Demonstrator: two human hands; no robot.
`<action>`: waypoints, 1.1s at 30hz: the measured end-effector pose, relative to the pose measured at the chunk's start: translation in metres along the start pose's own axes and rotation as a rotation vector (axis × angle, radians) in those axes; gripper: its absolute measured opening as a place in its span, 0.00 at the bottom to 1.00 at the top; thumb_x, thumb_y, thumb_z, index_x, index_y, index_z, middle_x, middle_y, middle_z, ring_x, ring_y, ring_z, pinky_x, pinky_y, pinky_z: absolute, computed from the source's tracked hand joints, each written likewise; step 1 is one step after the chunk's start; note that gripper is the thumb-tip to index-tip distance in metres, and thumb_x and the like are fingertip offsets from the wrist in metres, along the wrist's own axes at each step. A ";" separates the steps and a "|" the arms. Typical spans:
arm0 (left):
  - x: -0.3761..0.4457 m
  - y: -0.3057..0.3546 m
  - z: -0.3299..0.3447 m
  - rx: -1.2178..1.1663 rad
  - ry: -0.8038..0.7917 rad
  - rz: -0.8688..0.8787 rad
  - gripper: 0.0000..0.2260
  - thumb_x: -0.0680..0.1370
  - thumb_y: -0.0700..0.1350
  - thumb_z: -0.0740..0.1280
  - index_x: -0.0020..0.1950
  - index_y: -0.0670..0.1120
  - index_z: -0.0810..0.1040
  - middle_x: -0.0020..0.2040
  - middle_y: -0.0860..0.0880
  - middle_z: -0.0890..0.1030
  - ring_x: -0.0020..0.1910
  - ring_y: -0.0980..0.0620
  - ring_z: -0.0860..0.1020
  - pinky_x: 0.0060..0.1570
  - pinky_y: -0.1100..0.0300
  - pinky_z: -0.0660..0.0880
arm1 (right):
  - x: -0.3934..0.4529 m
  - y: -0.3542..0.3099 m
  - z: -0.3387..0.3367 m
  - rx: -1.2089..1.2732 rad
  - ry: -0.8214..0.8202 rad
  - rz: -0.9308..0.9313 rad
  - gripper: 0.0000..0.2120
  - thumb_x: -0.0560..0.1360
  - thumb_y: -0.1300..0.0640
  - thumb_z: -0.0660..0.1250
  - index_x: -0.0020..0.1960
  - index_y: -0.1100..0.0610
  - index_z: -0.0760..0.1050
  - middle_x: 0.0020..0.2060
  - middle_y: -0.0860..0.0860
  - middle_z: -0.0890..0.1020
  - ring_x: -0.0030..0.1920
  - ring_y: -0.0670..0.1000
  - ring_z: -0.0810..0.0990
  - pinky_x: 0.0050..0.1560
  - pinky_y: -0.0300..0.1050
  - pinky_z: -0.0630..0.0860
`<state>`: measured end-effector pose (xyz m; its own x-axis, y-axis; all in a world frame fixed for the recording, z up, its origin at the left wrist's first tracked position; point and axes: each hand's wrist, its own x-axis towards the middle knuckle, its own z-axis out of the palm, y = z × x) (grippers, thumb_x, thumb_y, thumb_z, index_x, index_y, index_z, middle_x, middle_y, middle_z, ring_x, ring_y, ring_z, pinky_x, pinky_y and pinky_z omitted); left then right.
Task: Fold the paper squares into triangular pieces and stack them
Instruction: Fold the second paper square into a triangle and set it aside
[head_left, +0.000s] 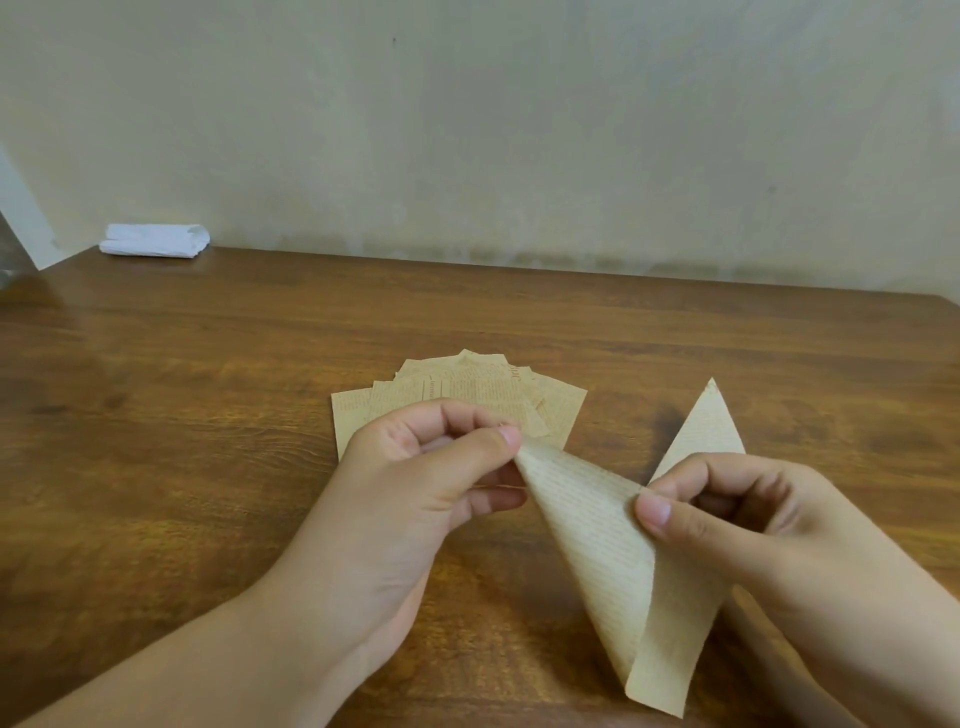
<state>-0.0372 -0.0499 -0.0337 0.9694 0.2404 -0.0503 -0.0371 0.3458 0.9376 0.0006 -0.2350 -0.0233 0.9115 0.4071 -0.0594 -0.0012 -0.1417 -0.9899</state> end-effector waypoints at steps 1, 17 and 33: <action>0.000 0.000 0.000 0.001 -0.003 -0.005 0.05 0.62 0.39 0.71 0.36 0.40 0.80 0.36 0.42 0.83 0.35 0.50 0.81 0.34 0.62 0.78 | 0.000 0.000 0.000 -0.021 0.005 -0.010 0.16 0.59 0.47 0.81 0.33 0.59 0.82 0.30 0.54 0.81 0.30 0.45 0.78 0.31 0.30 0.71; 0.000 0.000 0.000 0.091 0.035 0.036 0.11 0.62 0.39 0.70 0.43 0.40 0.79 0.35 0.40 0.83 0.33 0.51 0.82 0.32 0.63 0.78 | -0.003 0.000 0.001 -0.118 0.126 -0.072 0.14 0.56 0.42 0.70 0.33 0.51 0.82 0.26 0.46 0.80 0.27 0.41 0.74 0.28 0.29 0.67; 0.000 0.003 0.004 0.197 -0.050 0.163 0.08 0.59 0.38 0.71 0.36 0.43 0.84 0.30 0.43 0.82 0.27 0.54 0.79 0.29 0.69 0.75 | -0.004 -0.004 -0.003 -0.055 0.084 -0.034 0.10 0.59 0.46 0.70 0.33 0.52 0.83 0.27 0.47 0.82 0.27 0.41 0.77 0.27 0.29 0.69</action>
<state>-0.0367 -0.0524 -0.0297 0.9656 0.2312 0.1191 -0.1501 0.1214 0.9812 -0.0015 -0.2383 -0.0185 0.9418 0.3358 -0.0129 0.0504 -0.1790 -0.9826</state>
